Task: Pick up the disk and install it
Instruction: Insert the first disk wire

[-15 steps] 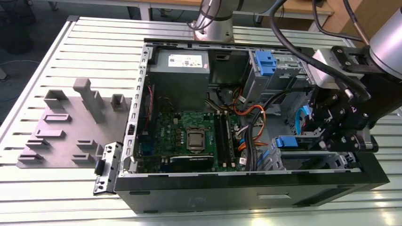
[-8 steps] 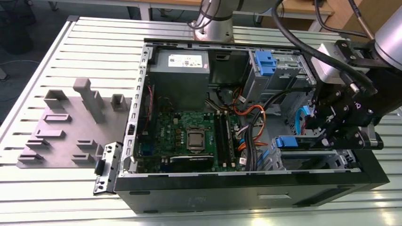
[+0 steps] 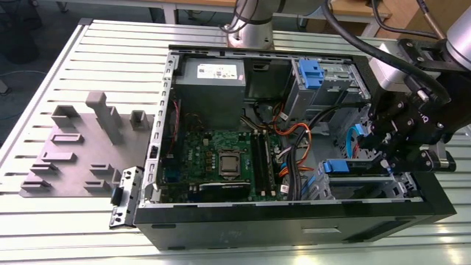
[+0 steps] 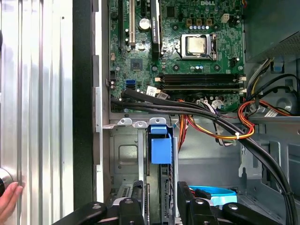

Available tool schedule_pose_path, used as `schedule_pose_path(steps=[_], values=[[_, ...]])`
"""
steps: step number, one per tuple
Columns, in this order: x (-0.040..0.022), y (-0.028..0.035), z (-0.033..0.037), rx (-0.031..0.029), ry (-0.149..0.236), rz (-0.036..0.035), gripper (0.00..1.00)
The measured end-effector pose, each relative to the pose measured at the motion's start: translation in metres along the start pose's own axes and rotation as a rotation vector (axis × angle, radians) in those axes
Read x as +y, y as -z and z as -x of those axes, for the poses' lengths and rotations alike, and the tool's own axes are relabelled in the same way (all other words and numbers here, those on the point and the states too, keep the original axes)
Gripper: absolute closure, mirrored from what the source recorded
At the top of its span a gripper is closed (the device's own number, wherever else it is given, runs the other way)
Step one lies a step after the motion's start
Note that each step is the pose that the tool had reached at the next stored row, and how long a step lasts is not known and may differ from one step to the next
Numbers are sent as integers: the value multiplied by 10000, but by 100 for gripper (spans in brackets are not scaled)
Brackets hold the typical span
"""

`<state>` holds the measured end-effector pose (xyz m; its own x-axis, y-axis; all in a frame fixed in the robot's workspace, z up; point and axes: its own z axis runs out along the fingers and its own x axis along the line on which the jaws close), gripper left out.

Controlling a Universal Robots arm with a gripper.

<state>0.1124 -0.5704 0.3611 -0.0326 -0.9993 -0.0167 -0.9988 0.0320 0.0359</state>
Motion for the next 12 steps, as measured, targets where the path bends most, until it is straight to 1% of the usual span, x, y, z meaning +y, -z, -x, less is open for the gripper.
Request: schedule_pose_path(steps=[5, 9, 12], values=[[0, 11, 1, 4, 0, 0, 58], [1, 32, 13, 0, 1, 0, 58], [2, 35, 26, -3, 1, -9, 58]])
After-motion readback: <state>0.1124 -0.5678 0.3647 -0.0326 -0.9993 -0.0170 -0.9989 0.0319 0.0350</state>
